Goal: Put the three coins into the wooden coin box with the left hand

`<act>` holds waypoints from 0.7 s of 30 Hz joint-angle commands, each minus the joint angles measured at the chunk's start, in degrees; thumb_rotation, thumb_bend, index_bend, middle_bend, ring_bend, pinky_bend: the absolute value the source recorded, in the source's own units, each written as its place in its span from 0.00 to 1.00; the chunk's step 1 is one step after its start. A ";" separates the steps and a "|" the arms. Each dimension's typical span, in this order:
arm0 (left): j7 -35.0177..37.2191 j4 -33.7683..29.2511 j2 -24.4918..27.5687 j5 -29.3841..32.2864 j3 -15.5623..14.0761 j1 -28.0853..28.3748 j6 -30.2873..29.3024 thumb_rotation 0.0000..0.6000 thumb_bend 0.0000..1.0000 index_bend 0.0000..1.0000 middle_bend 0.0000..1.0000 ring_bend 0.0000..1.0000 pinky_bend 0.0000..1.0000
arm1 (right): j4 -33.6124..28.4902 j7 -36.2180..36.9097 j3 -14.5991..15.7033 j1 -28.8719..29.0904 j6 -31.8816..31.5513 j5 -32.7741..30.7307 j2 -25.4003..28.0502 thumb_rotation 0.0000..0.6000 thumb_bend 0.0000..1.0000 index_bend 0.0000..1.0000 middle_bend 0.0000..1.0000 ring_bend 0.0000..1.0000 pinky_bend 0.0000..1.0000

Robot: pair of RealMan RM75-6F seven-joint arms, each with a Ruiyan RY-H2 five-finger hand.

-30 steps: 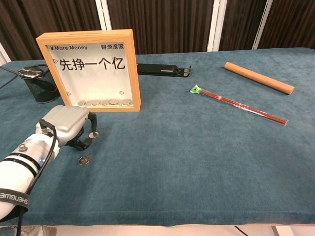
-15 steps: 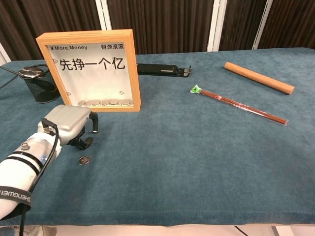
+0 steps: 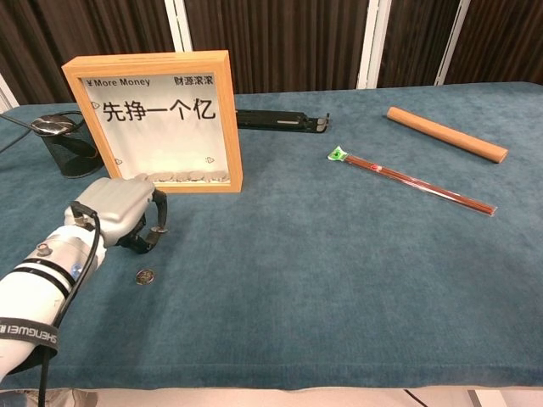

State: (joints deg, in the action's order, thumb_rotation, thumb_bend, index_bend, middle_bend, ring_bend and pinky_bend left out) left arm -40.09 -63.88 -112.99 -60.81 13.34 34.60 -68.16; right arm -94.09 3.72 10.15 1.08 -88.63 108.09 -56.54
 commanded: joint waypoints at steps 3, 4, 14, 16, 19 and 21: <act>1.57 0.56 -0.18 -1.19 -0.13 -0.02 -0.62 1.00 0.44 0.50 1.00 1.00 1.00 | -0.04 -0.12 -0.01 0.02 0.11 -0.02 -0.04 1.00 0.13 0.00 0.00 0.00 0.00; 1.73 0.55 -0.17 -1.33 -0.12 -0.03 -0.72 1.00 0.44 0.50 1.00 1.00 1.00 | -0.05 -0.15 -0.01 0.02 0.12 -0.02 -0.04 1.00 0.13 0.00 0.00 0.00 0.00; 2.82 1.51 -0.52 -1.99 -0.09 0.09 -0.65 1.00 0.44 0.54 1.00 1.00 1.00 | -0.04 -0.02 -0.02 -0.02 0.01 0.00 0.02 1.00 0.13 0.00 0.00 0.00 0.00; 3.26 1.97 -0.77 -2.11 -0.04 0.10 -0.65 1.00 0.44 0.56 1.00 1.00 1.00 | -0.03 -0.02 -0.01 -0.02 0.01 0.02 0.03 1.00 0.13 0.00 0.00 0.00 0.00; 3.62 2.62 -1.07 -2.15 0.08 0.17 -0.53 1.00 0.45 0.56 1.00 1.00 1.00 | 0.00 0.01 0.00 -0.05 -0.06 0.04 0.03 1.00 0.13 0.00 0.00 0.00 0.00; 4.37 3.05 -1.28 -2.54 0.15 0.16 -0.76 1.00 0.45 0.57 1.00 1.00 1.00 | 0.00 0.00 0.00 -0.07 -0.07 0.02 0.05 1.00 0.13 0.00 0.00 0.00 0.00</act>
State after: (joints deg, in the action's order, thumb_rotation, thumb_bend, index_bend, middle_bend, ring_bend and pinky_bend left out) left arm -35.97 -60.99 -114.15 -63.18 13.45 34.76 -68.82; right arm -94.09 3.72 10.15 1.01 -88.70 108.11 -56.49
